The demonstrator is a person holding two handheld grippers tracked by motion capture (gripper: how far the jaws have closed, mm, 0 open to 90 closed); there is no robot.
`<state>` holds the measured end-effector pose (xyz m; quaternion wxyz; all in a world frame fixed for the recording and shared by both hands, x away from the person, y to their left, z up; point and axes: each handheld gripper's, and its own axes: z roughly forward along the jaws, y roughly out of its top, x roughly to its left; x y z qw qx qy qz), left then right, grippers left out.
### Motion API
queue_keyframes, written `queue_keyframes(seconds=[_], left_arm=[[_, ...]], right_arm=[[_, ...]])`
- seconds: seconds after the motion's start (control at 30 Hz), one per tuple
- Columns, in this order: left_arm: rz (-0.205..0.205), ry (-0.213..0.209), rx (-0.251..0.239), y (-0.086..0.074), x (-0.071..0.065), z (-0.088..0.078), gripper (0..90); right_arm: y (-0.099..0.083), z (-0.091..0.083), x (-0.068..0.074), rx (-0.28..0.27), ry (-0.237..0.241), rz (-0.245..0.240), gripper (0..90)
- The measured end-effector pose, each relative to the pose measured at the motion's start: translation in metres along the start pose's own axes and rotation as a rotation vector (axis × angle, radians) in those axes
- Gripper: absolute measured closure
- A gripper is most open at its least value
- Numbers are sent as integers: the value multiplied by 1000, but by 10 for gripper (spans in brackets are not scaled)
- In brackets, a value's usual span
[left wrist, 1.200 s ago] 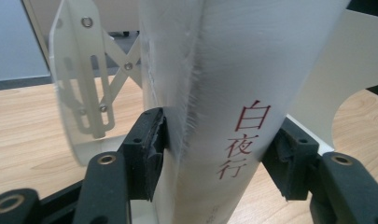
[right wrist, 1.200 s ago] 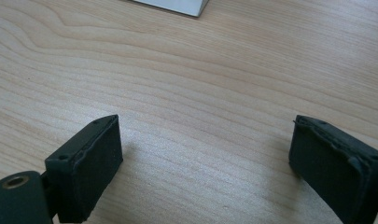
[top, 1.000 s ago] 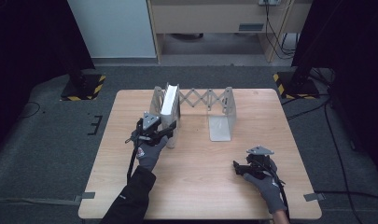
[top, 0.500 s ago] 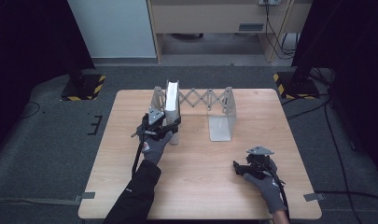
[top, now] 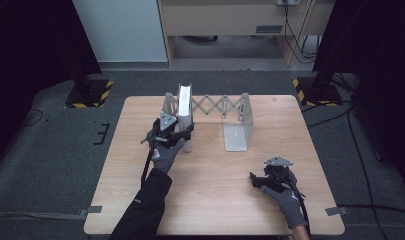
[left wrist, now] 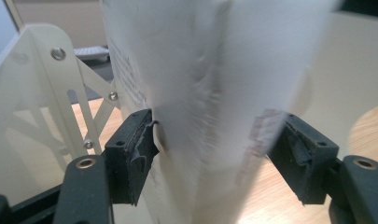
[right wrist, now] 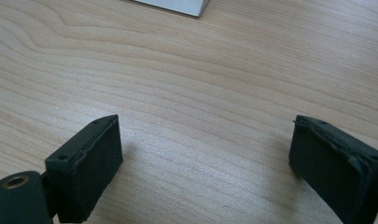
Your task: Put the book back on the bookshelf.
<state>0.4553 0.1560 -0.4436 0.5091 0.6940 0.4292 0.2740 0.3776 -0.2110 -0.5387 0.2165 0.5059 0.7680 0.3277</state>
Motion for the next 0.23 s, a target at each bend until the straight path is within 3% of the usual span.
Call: queue_keyframes(seconds=[0.1, 0.23], left_arm=[[17, -6, -3, -3, -3, -18, 313], [37, -27, 80, -18, -4, -43, 290]], right_arm=[[0, 0, 0, 0, 0, 0, 99], [0, -1, 0, -3, -4, 10, 105]])
